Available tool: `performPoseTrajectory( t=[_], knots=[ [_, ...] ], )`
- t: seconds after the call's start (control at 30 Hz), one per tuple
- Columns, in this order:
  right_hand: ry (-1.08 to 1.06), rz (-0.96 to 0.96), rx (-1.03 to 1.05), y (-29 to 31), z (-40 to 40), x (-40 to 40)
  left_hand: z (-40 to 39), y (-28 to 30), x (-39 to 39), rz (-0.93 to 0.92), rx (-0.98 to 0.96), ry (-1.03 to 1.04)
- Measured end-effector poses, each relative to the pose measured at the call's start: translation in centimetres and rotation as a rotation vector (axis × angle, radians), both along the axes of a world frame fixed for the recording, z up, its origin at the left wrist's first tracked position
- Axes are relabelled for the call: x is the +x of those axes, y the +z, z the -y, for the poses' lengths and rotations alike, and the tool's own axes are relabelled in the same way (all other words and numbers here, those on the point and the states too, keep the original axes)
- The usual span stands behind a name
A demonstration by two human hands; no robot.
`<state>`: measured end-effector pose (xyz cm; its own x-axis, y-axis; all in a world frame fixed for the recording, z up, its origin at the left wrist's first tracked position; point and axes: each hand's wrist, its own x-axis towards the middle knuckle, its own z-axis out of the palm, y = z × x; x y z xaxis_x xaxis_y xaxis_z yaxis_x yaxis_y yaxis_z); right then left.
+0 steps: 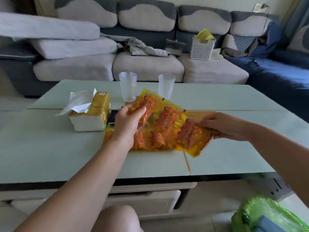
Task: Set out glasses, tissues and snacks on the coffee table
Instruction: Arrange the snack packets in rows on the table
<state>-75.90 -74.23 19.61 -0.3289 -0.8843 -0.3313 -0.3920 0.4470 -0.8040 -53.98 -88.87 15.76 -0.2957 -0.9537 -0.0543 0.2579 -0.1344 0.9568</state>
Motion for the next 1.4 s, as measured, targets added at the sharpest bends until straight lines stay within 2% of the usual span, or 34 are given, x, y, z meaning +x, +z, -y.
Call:
performPoseTrajectory(
  t=[0.1,0.2,0.3,0.37,0.4,0.43,0.53,0.67,0.83,0.93,1.07,1.17,1.27,1.4],
  knots=[
    [0.132,0.027,0.087,0.6,2.0,1.4,1.4,-0.1,2.7,-0.004,0.034,0.06],
    [0.305,-0.044,0.231,0.8,4.1,2.1,2.4,-0.5,4.4,0.017,0.055,0.075],
    [0.417,-0.222,0.291,1.0,5.6,2.4,3.0,-0.9,5.6,0.053,0.072,0.059],
    [0.425,-0.409,0.261,1.4,6.3,2.1,3.3,-1.1,6.2,0.07,0.078,0.051],
    [0.409,-0.438,0.232,1.5,6.5,2.0,3.5,-1.3,6.6,0.08,0.072,0.052],
    [0.38,-0.39,0.192,1.6,6.6,1.8,3.6,-1.4,6.9,0.099,0.053,0.05],
    [0.254,-0.069,0.17,1.2,6.8,1.4,4.0,-2.3,8.2,0.261,-0.097,-0.007],
    [0.198,0.061,0.258,0.1,7.6,1.3,3.7,-3.1,9.1,0.569,-0.335,-0.094],
    [0.087,0.239,0.341,-0.6,8.3,0.8,3.8,-4.0,8.9,0.802,-0.54,-0.069],
    [0.033,0.35,0.335,-1.8,8.1,0.1,3.7,-4.1,8.6,0.868,-0.544,-0.053],
    [-0.065,0.501,0.266,-3.3,7.5,-0.8,4.0,-4.4,8.4,0.839,-0.501,-0.023],
    [-0.069,0.53,0.202,-4.1,6.5,-1.2,4.1,-4.4,8.4,0.804,-0.462,-0.019],
    [-0.039,0.423,0.146,-5.0,5.7,-1.1,3.9,-4.1,8.7,0.786,-0.44,-0.004],
    [-0.166,0.301,0.051,-5.9,5.3,-1.0,4.1,-4.1,9.6,0.897,-0.508,0.053]
  ],
)
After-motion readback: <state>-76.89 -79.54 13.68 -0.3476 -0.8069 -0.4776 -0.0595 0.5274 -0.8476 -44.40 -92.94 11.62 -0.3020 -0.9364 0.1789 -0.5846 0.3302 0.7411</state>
